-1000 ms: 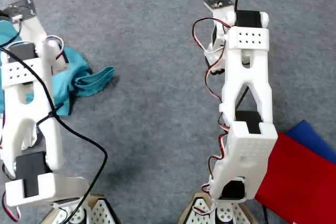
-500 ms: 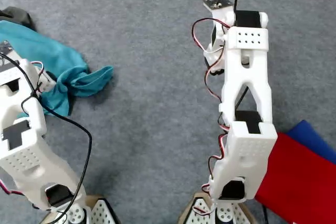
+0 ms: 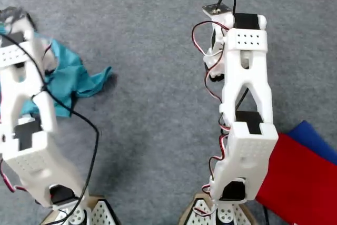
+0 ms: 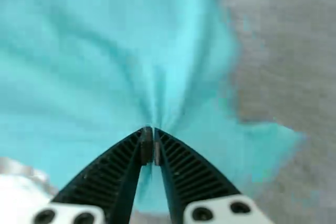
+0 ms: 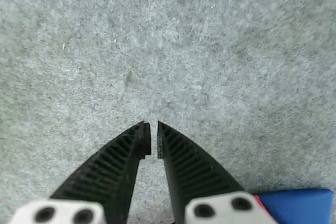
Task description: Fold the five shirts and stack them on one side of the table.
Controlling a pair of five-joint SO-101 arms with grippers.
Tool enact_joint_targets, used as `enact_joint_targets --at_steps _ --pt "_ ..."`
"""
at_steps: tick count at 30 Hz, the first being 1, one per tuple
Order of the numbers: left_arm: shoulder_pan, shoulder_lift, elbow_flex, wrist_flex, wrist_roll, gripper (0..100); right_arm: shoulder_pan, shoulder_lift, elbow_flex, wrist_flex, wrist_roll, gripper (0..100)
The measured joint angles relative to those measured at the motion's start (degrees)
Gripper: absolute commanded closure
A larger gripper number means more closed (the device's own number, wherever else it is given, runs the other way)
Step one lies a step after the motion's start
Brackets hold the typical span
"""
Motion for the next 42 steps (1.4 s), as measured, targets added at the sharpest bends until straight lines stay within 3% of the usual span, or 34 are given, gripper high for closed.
enact_joint_targets --at_steps 5,10,15,20,25,29,34,39,42 --pt "14.0 -4.5 -6.0 8.0 0.0 98 0.0 0.0 0.0 0.0 0.0 96.1" --pt "25.4 -6.8 -6.7 10.2 0.0 98 1.8 0.0 0.0 0.0 0.1 96.0" --pt "32.7 -7.0 -6.9 13.6 -0.1 98 5.8 0.0 0.0 0.0 0.1 95.9" --pt "33.6 -7.0 -6.9 16.1 -0.6 98 7.6 0.0 0.0 0.0 0.1 95.9" --pt "30.5 -7.0 -6.9 17.5 -6.0 89 7.6 0.0 0.0 0.0 0.1 95.9" --pt "25.3 -7.0 -7.1 20.6 -4.1 80 7.6 0.0 0.0 0.0 0.1 95.9" --pt "8.1 -6.9 -10.5 20.2 4.0 75 7.6 0.0 0.0 0.0 0.1 95.9" --pt "-10.5 1.6 -8.8 9.8 5.5 75 7.6 0.0 0.0 0.0 0.1 95.9" --pt "-15.2 10.1 -7.7 3.9 5.8 75 7.6 0.0 0.0 0.0 0.1 95.9"
